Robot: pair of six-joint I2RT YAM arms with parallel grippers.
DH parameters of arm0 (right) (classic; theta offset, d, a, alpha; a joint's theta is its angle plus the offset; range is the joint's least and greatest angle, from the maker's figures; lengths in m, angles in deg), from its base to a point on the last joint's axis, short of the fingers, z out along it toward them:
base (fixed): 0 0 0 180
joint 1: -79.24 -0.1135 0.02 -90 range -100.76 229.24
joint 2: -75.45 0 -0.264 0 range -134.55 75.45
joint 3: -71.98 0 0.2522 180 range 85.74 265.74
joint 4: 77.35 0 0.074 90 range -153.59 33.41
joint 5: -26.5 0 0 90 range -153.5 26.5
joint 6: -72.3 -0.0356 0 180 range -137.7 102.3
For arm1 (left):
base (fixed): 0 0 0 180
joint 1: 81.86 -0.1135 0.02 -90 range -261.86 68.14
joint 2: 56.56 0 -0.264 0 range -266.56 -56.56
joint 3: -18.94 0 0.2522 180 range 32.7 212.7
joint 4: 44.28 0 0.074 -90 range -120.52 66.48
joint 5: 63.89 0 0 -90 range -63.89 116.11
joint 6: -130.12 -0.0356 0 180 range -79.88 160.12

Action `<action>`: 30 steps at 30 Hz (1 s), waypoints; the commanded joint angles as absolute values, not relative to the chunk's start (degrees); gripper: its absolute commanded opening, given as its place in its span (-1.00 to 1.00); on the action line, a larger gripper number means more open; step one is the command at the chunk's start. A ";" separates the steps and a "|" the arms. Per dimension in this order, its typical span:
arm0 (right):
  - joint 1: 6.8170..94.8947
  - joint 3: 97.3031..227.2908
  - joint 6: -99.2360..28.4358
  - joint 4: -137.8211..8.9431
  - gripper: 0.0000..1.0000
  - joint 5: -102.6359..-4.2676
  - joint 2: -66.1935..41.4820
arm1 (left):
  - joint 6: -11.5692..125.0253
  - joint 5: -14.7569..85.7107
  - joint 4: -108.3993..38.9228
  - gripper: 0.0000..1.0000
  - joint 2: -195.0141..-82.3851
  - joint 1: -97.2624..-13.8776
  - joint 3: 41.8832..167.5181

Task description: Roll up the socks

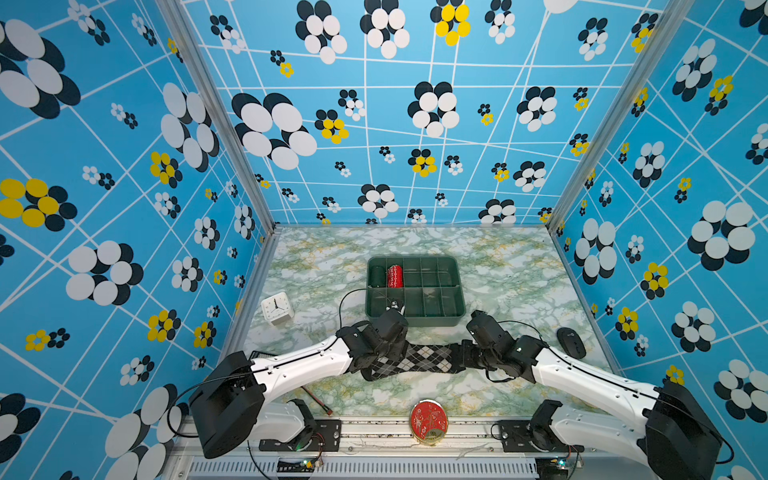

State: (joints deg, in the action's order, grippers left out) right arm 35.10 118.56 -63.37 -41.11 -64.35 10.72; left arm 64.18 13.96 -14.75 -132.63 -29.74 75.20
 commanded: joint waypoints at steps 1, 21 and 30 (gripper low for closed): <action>33.54 121.12 -62.63 -40.25 -1.00 -65.44 9.32 | 64.65 14.50 -15.49 -0.56 -132.42 -30.20 76.12; 29.68 125.34 -63.58 -48.07 -1.00 -62.90 0.41 | 64.73 14.59 -15.58 -0.56 -131.48 -30.23 75.59; 28.29 126.26 -64.11 -50.68 -1.00 -61.07 -3.95 | 64.61 14.86 -15.53 -0.56 -131.97 -30.26 75.94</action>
State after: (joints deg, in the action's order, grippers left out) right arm 28.87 124.88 -63.59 -49.48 -62.23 -3.19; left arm 64.18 14.18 -15.60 -132.50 -29.74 75.20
